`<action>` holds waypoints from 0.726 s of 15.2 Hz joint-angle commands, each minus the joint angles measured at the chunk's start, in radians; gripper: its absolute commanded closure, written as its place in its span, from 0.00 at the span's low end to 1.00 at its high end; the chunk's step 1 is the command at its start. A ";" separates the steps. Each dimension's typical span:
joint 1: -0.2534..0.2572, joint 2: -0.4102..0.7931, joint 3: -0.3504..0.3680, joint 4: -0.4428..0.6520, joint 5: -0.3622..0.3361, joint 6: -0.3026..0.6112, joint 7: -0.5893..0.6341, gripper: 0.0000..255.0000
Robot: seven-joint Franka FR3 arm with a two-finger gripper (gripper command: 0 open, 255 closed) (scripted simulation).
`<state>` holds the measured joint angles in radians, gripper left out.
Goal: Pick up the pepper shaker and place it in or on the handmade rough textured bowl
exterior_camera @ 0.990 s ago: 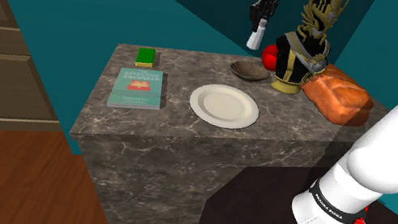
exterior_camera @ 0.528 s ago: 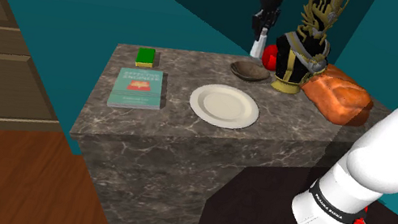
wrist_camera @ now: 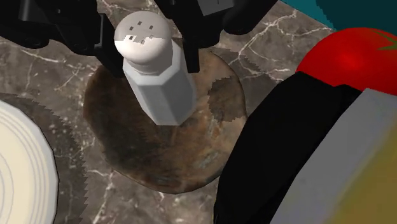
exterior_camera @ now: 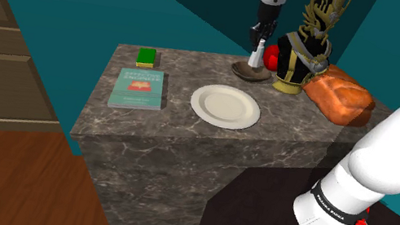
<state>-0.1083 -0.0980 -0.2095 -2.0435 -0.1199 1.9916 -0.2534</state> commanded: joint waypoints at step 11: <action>-0.001 0.014 -0.002 -0.040 0.000 0.054 0.002 1.00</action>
<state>-0.1095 -0.0845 -0.2115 -2.0836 -0.1198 2.0455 -0.2510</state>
